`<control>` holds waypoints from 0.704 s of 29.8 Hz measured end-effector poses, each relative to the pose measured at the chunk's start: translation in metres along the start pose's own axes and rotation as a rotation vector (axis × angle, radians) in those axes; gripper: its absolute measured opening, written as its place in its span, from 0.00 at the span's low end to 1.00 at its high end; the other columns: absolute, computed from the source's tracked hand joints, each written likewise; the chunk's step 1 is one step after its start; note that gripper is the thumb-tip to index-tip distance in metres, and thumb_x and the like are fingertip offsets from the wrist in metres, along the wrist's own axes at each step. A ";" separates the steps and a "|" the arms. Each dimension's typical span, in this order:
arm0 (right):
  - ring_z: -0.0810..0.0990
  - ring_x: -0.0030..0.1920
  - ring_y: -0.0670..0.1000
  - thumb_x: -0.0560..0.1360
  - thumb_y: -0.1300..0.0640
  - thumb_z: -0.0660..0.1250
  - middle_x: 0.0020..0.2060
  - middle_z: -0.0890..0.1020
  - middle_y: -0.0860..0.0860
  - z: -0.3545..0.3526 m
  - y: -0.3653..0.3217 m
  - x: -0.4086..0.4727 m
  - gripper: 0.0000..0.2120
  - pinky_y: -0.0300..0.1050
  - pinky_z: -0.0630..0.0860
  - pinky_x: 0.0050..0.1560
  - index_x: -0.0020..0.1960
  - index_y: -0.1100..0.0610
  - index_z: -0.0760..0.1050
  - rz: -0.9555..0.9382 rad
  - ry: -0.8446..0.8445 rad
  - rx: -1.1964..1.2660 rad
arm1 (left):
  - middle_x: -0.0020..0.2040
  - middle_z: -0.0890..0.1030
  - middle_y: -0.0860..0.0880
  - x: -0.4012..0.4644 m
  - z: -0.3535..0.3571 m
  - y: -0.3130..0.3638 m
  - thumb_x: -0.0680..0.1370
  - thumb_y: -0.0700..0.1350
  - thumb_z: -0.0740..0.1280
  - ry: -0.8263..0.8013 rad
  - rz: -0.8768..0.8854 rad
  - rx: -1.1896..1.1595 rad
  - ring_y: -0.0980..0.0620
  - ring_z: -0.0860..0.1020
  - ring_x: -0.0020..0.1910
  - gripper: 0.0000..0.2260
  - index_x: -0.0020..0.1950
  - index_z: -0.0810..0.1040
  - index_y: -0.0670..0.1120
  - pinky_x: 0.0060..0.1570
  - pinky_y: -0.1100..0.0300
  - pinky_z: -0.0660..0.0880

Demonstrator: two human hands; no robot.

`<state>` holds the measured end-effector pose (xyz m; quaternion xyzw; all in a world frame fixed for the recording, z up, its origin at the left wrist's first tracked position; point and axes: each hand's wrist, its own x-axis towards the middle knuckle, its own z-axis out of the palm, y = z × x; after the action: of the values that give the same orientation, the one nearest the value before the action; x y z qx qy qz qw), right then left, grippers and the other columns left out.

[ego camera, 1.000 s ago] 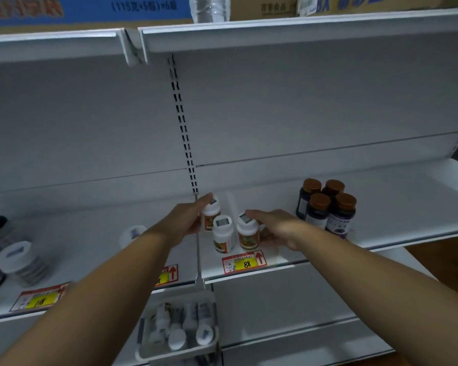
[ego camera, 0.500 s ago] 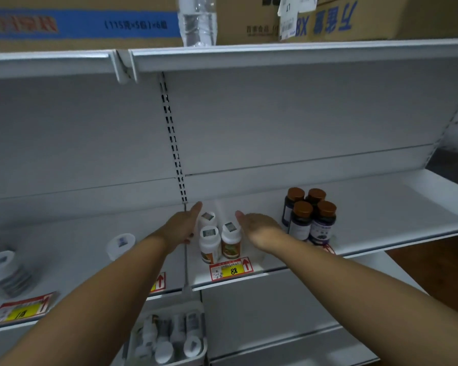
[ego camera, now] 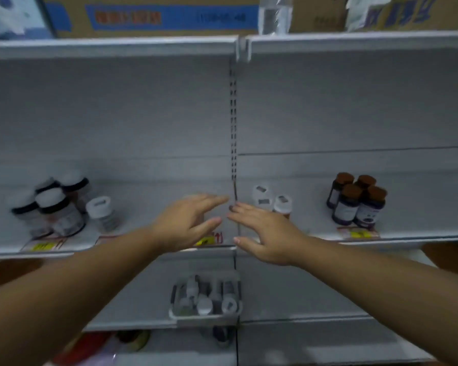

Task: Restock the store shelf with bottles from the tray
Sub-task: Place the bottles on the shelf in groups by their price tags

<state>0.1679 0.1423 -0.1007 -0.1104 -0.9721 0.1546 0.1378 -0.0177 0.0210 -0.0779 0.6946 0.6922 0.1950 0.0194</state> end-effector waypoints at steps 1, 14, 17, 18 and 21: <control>0.64 0.73 0.49 0.76 0.46 0.62 0.71 0.68 0.53 0.010 -0.008 -0.009 0.26 0.44 0.60 0.71 0.71 0.53 0.66 -0.062 -0.020 0.013 | 0.67 0.75 0.47 -0.024 0.004 -0.006 0.76 0.61 0.54 -0.032 0.008 -0.002 0.50 0.72 0.65 0.26 0.71 0.68 0.51 0.62 0.63 0.63; 0.73 0.66 0.51 0.75 0.48 0.62 0.66 0.76 0.49 0.193 0.033 -0.024 0.21 0.43 0.68 0.65 0.68 0.51 0.71 0.337 -0.160 0.068 | 0.71 0.71 0.52 -0.126 0.159 -0.108 0.78 0.59 0.58 -0.321 -0.314 -0.117 0.53 0.69 0.67 0.23 0.73 0.60 0.61 0.64 0.59 0.67; 0.76 0.61 0.53 0.74 0.54 0.63 0.62 0.79 0.51 0.254 0.058 -0.025 0.20 0.45 0.71 0.60 0.66 0.53 0.72 0.403 -0.226 0.104 | 0.70 0.71 0.54 -0.125 0.224 -0.125 0.78 0.59 0.57 -0.378 -0.348 -0.104 0.53 0.70 0.67 0.23 0.73 0.61 0.60 0.63 0.58 0.69; 0.76 0.62 0.53 0.74 0.54 0.63 0.63 0.78 0.50 0.273 0.066 -0.024 0.21 0.44 0.71 0.61 0.67 0.52 0.71 0.415 -0.254 0.112 | 0.70 0.72 0.53 -0.122 0.245 -0.131 0.78 0.58 0.56 -0.413 -0.341 -0.061 0.52 0.71 0.67 0.22 0.73 0.62 0.59 0.62 0.56 0.70; 0.72 0.66 0.52 0.74 0.53 0.62 0.68 0.73 0.50 0.326 0.092 -0.017 0.24 0.42 0.67 0.65 0.70 0.52 0.68 0.444 -0.315 0.092 | 0.67 0.73 0.48 -0.106 0.309 -0.151 0.78 0.54 0.56 -0.496 -0.389 0.090 0.47 0.74 0.63 0.20 0.71 0.65 0.54 0.57 0.54 0.74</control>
<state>0.1016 0.1353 -0.4337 -0.2889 -0.9255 0.2402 -0.0474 -0.0662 -0.0004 -0.4334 0.5759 0.7939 -0.0186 0.1939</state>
